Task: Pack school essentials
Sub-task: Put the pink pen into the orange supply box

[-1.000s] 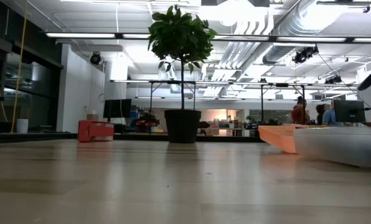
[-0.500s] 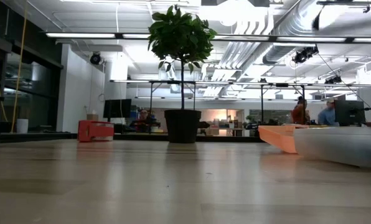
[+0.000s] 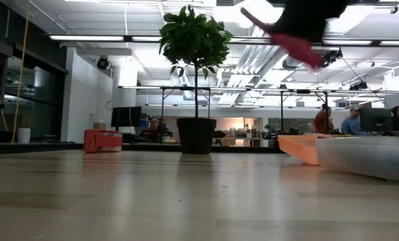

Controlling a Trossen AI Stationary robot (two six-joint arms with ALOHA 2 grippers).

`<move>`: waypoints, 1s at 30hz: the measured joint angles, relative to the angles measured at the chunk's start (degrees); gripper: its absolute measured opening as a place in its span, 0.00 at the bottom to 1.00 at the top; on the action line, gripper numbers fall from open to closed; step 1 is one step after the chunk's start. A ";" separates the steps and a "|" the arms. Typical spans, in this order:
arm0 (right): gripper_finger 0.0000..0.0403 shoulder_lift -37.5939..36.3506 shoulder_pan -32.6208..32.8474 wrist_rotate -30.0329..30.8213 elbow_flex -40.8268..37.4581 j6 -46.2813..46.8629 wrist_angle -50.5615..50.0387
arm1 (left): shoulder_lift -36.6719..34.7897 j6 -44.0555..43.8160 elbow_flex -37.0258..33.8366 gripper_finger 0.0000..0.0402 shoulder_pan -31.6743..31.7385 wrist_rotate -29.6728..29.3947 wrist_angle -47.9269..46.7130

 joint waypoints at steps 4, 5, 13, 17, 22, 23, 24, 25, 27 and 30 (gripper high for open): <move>0.00 -1.12 -9.29 -0.87 0.00 -13.62 6.72 | 0.00 -1.88 0.00 0.47 0.00 0.82 -0.01; 0.00 -1.42 -11.46 -1.86 0.00 -16.49 9.04 | 0.00 -2.35 0.00 0.47 -0.01 0.84 -0.02; 0.00 -4.44 -22.58 -9.32 0.90 -29.19 24.91 | 0.00 -2.56 0.00 0.47 0.00 2.53 0.02; 0.00 -6.21 -25.83 -11.71 5.24 -31.82 21.44 | 0.45 -2.76 0.00 0.47 -0.02 3.58 0.10; 0.00 -6.82 -28.46 -13.28 12.11 -35.07 8.88 | 1.93 -2.57 0.00 0.47 0.00 3.45 -0.03; 0.00 -6.82 -28.64 -13.16 13.13 -35.99 6.93 | 2.38 -2.57 0.00 0.47 0.00 3.14 -0.05; 0.00 -6.82 -28.65 -13.17 13.84 -36.64 5.77 | 2.80 -2.57 0.00 0.47 0.00 2.84 -0.12; 0.00 -6.82 -28.59 -13.21 14.23 -37.16 5.05 | 3.15 -2.57 0.00 0.47 0.00 2.70 -0.34; 0.00 -6.80 -28.54 -13.35 14.34 -37.26 4.76 | 3.75 -2.57 0.00 0.47 0.00 2.70 -0.42; 0.00 -6.78 -28.56 -13.39 14.34 -37.26 4.38 | 4.27 -2.57 0.00 0.47 0.00 2.70 -0.48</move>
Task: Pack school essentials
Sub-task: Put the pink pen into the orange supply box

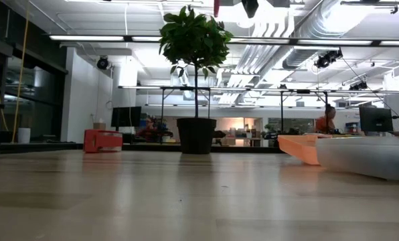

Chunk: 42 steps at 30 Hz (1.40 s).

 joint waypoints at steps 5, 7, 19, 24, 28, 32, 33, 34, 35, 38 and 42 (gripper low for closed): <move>0.00 0.00 0.00 0.15 0.00 0.00 -0.19 | 0.10 0.00 0.00 0.47 0.00 -0.02 0.02; 0.00 0.00 0.00 0.15 0.00 0.07 -0.17 | -0.04 0.02 0.00 0.47 0.00 -0.02 0.01; 0.00 0.00 10.74 -4.61 -4.07 13.04 -34.55 | -0.14 1.53 0.00 0.47 0.00 -0.20 0.03; 0.00 -0.78 19.88 -9.71 -13.65 22.84 -44.10 | -0.14 1.53 0.00 0.47 0.00 -0.20 0.04; 0.00 -0.79 25.12 -12.08 -19.38 28.85 -45.31 | -0.14 1.53 0.00 0.47 0.00 -0.19 0.07; 0.00 -0.79 27.09 -11.55 -22.48 32.04 -45.80 | -0.14 1.51 0.00 0.47 0.00 -0.17 0.07; 0.00 -0.79 27.20 -10.92 -22.89 32.33 -46.12 | -0.14 1.51 0.00 0.47 0.00 -0.19 0.07; 0.00 -0.79 27.21 -10.42 -23.07 32.49 -46.57 | -0.14 1.51 0.00 0.47 0.00 -0.18 0.07; 0.00 -0.67 27.18 -9.83 -23.07 32.58 -46.73 | -0.14 1.51 0.00 0.47 0.00 -0.17 0.07; 0.00 0.43 27.04 -9.67 -22.56 31.21 -46.65 | -0.14 1.51 0.00 0.47 0.00 -0.18 0.09; 0.00 4.17 27.46 -10.21 -21.76 27.14 -46.23 | -0.12 1.51 0.00 0.47 0.00 -0.17 0.34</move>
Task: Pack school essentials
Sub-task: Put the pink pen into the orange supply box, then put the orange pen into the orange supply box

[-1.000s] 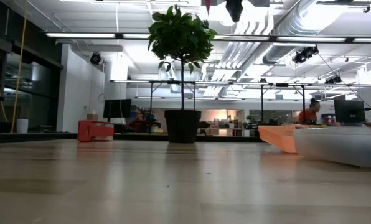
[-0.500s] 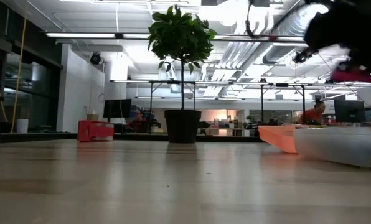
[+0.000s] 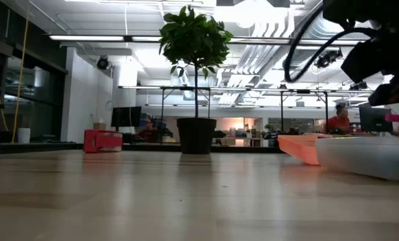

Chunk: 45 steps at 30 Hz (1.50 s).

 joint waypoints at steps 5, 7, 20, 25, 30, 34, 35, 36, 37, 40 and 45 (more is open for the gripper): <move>0.00 5.54 0.28 1.43 3.14 -6.21 -2.90 | -0.01 -0.15 0.00 0.47 0.00 0.00 0.06; 0.00 7.09 0.25 1.84 4.84 -8.48 -3.29 | 0.00 -0.15 0.00 0.47 0.00 0.00 0.07; 0.10 12.25 0.74 0.18 7.23 -11.71 -3.34 | -0.01 0.00 0.00 0.47 0.00 -0.07 0.07; 0.22 11.66 0.74 0.46 7.36 -10.50 -3.37 | -0.02 -0.01 0.00 0.47 0.00 -0.09 0.07; 0.39 10.81 0.74 0.87 11.20 -10.69 -4.67 | 0.00 0.01 0.00 0.47 -0.02 -0.14 0.04; 0.50 10.62 0.79 1.21 15.24 -11.66 -9.45 | 0.00 0.00 0.00 0.47 0.00 -0.18 0.03; 0.52 10.13 1.09 1.29 15.65 -11.09 -9.30 | 0.00 0.02 0.00 0.47 -0.02 -0.18 0.01; 0.54 9.31 1.40 1.35 15.80 -9.58 -8.57 | 0.00 0.00 0.00 0.47 -0.02 -0.18 -0.01; 0.54 8.26 1.79 1.41 15.79 -7.60 -7.63 | -0.02 0.00 0.00 0.47 -0.02 -0.18 -0.01; 0.55 4.11 3.99 3.76 14.10 0.18 -1.89 | 0.00 0.02 0.00 0.47 -0.02 -0.14 -0.10; 0.55 -3.27 7.63 18.43 9.67 13.77 17.43 | -0.01 -0.02 0.00 0.47 -0.02 -0.02 -0.10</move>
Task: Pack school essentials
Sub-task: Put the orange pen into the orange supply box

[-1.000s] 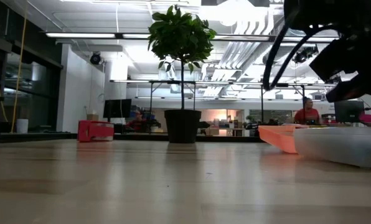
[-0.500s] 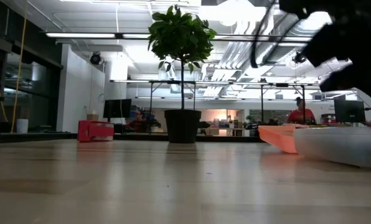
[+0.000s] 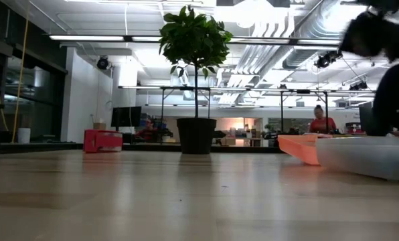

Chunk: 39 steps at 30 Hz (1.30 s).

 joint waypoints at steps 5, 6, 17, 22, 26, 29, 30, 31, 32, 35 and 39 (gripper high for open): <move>0.55 -2.35 -3.07 24.54 -1.23 -6.18 20.25 | 0.01 -0.13 0.00 0.47 0.02 2.47 0.17; 0.55 -2.32 -5.12 26.95 -1.24 -9.08 24.54 | 0.01 -0.23 0.00 0.47 0.02 3.10 0.20; 0.55 -2.08 -24.05 10.90 2.91 -36.85 53.27 | 0.01 -2.97 0.00 0.47 0.00 4.19 0.24; 0.55 -2.08 -24.84 7.63 4.93 -42.50 52.71 | 0.01 -2.97 0.00 0.47 0.00 2.90 0.35; 0.55 -2.06 -24.88 7.65 5.32 -43.77 52.35 | 0.01 -2.97 0.00 0.47 0.00 2.75 0.35; 0.55 -2.04 -24.88 7.65 5.32 -43.58 51.64 | 0.01 -2.97 0.00 0.47 0.00 2.75 0.35; 0.55 -2.04 -24.88 7.65 5.32 -43.55 51.67 | 0.01 -2.97 0.00 0.47 0.00 2.75 0.35; 0.55 -2.04 -24.88 7.65 5.32 -43.53 51.68 | 0.01 -2.97 0.00 0.47 0.00 2.75 0.35; 0.55 -2.04 -24.86 7.65 5.32 -43.51 51.66 | 0.01 -2.97 0.00 0.47 0.00 2.73 0.35; 0.55 -2.04 -24.86 7.65 5.32 -43.50 51.60 | 0.01 -2.97 0.00 0.47 0.00 2.73 0.35; 0.55 -2.04 -24.86 7.68 5.32 -43.42 51.60 | 0.01 -2.97 0.00 0.47 0.00 2.71 0.35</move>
